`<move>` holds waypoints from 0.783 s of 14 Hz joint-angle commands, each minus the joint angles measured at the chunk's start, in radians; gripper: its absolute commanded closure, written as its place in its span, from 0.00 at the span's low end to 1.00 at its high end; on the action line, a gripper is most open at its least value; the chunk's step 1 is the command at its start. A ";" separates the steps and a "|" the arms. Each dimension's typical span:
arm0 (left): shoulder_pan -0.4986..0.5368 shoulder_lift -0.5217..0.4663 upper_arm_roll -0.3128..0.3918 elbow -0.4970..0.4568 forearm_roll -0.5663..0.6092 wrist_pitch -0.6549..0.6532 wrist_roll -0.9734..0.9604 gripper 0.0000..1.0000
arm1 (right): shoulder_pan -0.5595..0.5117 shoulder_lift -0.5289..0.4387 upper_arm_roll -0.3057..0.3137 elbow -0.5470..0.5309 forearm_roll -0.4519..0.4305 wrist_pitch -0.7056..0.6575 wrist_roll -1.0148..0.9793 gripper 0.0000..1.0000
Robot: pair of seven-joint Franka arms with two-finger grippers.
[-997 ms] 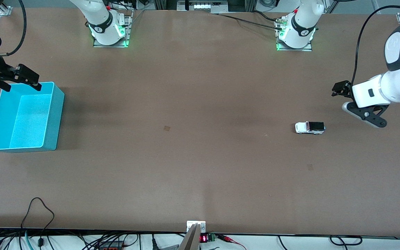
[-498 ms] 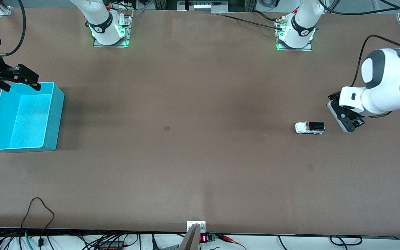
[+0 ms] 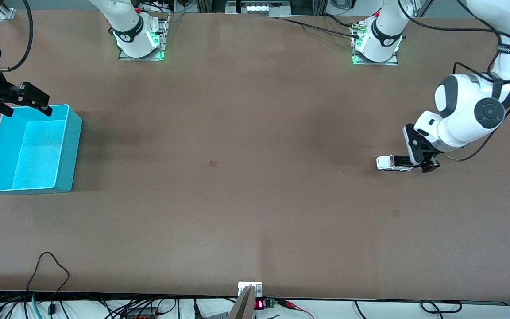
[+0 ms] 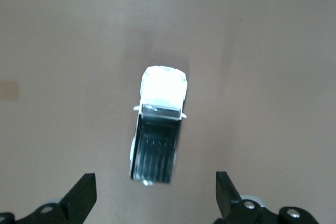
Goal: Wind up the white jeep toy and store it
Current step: 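Lower the left gripper onto the jeep and grip its roof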
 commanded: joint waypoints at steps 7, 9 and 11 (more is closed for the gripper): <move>-0.011 0.116 -0.008 -0.039 0.009 0.210 0.120 0.00 | -0.003 -0.017 0.000 -0.016 0.016 0.000 -0.008 0.00; -0.011 0.118 -0.008 -0.049 0.009 0.213 0.123 0.02 | -0.003 -0.017 0.002 -0.017 0.016 0.000 -0.004 0.00; -0.008 0.127 -0.008 -0.055 0.009 0.219 0.130 0.16 | -0.003 -0.017 0.002 -0.017 0.016 0.000 -0.006 0.00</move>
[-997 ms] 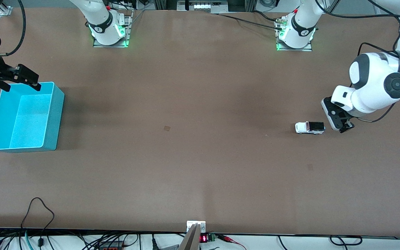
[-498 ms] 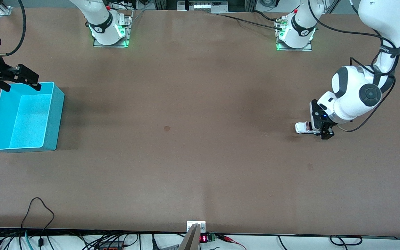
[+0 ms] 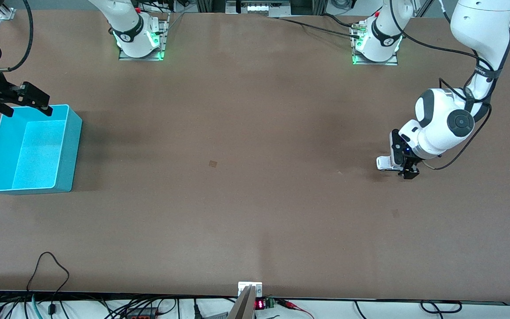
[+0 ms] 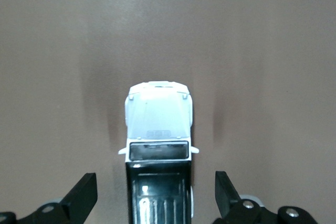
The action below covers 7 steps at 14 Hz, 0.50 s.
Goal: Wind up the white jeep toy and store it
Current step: 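Lower the left gripper onto the jeep and grip its roof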
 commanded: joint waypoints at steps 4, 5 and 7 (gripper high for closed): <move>0.001 0.006 0.001 -0.013 0.009 0.021 0.036 0.57 | -0.002 -0.017 0.002 -0.017 0.016 0.000 -0.004 0.00; 0.003 0.006 0.001 -0.013 0.009 0.021 0.045 0.64 | -0.002 -0.017 0.002 -0.017 0.016 -0.001 -0.004 0.00; 0.004 0.007 0.001 -0.010 0.009 0.015 0.071 0.71 | -0.002 -0.017 0.002 -0.017 0.016 -0.001 -0.006 0.00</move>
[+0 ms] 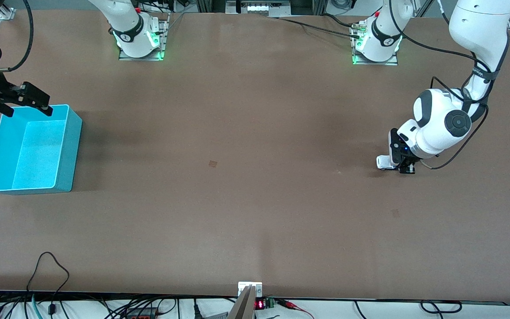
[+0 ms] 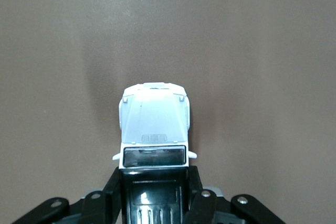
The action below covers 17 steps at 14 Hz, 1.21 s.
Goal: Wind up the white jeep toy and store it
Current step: 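Press the jeep down against the table with the left gripper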
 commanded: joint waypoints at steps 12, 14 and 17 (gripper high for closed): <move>0.211 0.111 0.002 0.065 0.007 -0.014 0.204 0.71 | -0.004 -0.021 0.003 -0.027 0.016 -0.001 -0.011 0.00; 0.272 0.151 0.002 0.104 0.007 -0.014 0.290 0.71 | -0.004 -0.021 0.003 -0.027 0.016 -0.001 -0.011 0.00; 0.346 0.188 0.002 0.153 0.007 -0.014 0.354 0.71 | -0.004 -0.021 0.003 -0.027 0.016 -0.001 -0.011 0.00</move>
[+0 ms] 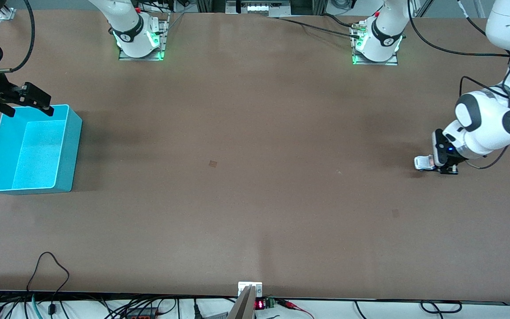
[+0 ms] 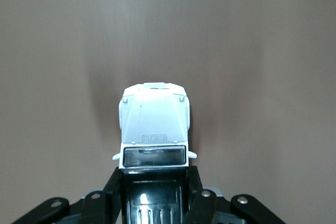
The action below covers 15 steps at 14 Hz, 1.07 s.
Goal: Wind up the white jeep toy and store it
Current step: 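Press the jeep down against the table with the left gripper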
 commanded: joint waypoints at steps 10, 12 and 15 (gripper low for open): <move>0.164 0.209 0.000 0.149 0.007 0.009 0.162 0.70 | -0.006 -0.021 0.001 -0.021 0.016 -0.001 -0.014 0.00; 0.172 0.212 0.000 0.155 0.007 0.009 0.174 0.70 | -0.004 -0.021 0.001 -0.021 0.016 -0.001 -0.014 0.00; 0.172 0.214 0.001 0.155 0.009 0.009 0.177 0.70 | -0.006 -0.021 0.001 -0.021 0.016 -0.001 -0.014 0.00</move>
